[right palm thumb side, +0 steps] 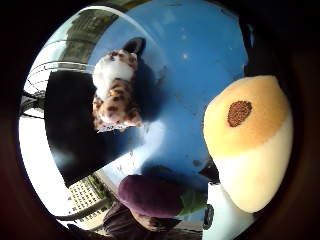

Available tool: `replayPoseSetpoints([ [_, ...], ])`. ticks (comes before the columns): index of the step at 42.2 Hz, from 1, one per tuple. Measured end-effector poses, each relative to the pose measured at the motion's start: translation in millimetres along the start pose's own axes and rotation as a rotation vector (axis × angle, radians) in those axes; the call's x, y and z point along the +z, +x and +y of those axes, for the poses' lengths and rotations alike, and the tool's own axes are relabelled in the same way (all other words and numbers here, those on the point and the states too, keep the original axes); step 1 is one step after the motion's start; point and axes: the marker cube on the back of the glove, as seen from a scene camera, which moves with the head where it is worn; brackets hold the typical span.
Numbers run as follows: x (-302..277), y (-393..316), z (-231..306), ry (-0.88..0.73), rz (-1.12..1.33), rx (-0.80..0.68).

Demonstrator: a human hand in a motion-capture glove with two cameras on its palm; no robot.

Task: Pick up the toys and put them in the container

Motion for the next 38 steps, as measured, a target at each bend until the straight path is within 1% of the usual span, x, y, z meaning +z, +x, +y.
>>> replayPoseSetpoints([
  [5, -44.5, -13.2, 10.2, 0.037, -0.045, -0.009],
  [11, -114.3, -35.3, 30.7, 0.090, -0.066, -0.049],
  [18, -210.3, -75.1, 58.2, 0.227, -0.088, -0.121],
  [24, -266.9, -110.5, 67.3, 0.292, 0.012, -0.113],
  [29, -300.8, -146.3, 67.2, 0.322, 0.111, -0.132],
  [38, -334.9, -256.6, 54.5, 0.348, 0.112, -0.235],
])
